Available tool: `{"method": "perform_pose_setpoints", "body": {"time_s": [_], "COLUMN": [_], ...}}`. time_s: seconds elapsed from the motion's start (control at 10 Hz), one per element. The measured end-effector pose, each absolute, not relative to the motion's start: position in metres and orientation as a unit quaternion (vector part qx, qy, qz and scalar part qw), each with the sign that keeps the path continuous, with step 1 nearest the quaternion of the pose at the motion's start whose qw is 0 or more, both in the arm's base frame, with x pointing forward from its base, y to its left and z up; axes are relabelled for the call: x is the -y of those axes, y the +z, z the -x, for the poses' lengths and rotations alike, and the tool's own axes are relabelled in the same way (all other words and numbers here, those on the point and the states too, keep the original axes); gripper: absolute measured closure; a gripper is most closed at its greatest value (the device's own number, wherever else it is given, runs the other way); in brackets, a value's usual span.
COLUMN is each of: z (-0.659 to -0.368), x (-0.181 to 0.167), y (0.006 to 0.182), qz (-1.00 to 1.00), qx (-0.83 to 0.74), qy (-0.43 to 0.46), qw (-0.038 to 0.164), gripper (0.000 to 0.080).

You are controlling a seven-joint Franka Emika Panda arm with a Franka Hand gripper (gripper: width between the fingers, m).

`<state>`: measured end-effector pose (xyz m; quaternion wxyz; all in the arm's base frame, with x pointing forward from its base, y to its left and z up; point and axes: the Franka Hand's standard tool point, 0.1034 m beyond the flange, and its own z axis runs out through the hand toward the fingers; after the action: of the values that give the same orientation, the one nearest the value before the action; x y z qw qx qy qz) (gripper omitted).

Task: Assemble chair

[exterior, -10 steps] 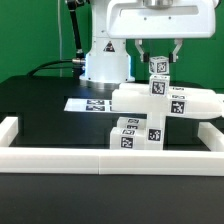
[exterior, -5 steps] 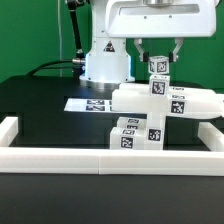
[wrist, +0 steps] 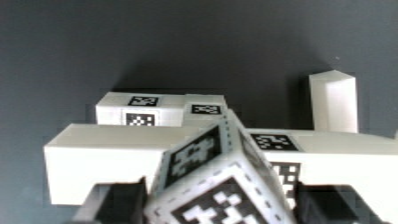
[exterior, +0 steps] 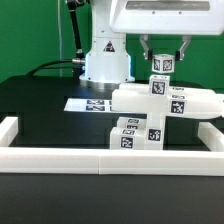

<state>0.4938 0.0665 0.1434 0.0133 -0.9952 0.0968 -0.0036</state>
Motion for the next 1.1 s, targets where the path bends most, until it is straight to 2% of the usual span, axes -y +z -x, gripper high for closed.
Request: {"method": "perform_pose_setpoints", "body": {"time_s": [0.5,1.1], "z": [-0.505,-0.505], "x": [-0.064,-0.064], "y": [0.141,0.139], "qz": [0.997,0.997], "qx": [-0.081,-0.080], "qy": [-0.008,-0.006], "qw": [0.006,0.005], "gripper": [0.0403,0.0403]}}
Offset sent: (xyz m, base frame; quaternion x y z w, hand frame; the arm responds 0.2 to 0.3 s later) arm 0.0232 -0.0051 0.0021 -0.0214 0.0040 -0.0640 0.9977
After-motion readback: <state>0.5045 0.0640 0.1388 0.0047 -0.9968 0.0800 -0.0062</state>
